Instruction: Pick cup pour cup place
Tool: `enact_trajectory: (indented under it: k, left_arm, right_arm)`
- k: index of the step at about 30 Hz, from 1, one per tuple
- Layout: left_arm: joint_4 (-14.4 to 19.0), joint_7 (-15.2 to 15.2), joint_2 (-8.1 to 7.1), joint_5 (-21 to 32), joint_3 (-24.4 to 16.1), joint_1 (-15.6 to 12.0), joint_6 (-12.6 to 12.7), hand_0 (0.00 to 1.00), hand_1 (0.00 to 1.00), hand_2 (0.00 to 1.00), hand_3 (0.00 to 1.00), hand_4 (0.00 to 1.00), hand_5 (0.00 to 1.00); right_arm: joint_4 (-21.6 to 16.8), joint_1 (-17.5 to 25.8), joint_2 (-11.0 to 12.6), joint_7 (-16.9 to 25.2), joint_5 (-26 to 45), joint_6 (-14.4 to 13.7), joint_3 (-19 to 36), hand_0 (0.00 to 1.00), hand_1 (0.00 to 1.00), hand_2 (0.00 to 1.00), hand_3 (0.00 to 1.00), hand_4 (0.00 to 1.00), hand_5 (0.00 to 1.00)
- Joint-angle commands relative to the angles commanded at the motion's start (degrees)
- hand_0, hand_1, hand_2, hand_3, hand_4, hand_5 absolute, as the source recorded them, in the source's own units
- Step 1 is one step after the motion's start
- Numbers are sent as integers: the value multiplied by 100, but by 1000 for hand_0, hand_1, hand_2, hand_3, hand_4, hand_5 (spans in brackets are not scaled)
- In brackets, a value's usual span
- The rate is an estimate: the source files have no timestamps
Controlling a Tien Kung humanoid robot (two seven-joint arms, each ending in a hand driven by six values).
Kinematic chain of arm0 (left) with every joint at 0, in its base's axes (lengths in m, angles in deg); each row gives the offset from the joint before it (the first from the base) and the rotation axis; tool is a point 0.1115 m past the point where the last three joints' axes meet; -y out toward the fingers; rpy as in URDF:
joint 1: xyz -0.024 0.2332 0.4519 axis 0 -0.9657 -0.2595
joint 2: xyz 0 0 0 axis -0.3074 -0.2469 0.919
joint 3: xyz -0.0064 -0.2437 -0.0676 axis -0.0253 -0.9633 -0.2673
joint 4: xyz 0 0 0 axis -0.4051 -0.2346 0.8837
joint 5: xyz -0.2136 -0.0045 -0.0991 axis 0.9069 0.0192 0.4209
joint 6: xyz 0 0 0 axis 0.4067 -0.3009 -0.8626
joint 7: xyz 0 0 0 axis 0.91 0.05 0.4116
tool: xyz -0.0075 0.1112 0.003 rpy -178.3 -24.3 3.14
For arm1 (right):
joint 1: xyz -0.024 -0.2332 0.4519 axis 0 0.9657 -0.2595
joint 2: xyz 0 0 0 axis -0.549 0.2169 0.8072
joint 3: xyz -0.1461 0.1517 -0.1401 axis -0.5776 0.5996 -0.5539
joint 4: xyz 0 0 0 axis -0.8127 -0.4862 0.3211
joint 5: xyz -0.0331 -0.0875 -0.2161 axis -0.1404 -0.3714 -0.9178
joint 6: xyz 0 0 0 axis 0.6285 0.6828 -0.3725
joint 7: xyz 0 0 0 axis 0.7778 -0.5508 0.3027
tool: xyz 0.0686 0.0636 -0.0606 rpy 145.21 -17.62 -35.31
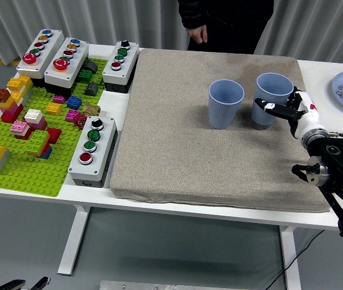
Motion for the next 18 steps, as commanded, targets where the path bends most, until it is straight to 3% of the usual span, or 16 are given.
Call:
enact_trajectory:
  k: [11, 18]
  left_arm:
    - [0, 1, 17, 18, 41, 4, -8, 763, 784, 827, 715, 506, 984]
    - [0, 2, 15, 20, 47, -13, -8, 763, 784, 827, 715, 507, 985]
  right_arm:
    - [248, 154, -56, 293, -108, -79, -159, 860, 728, 603, 702, 573, 2]
    - [207, 167, -54, 314, -44, 2, -152, 858, 729, 604, 701, 566, 2]
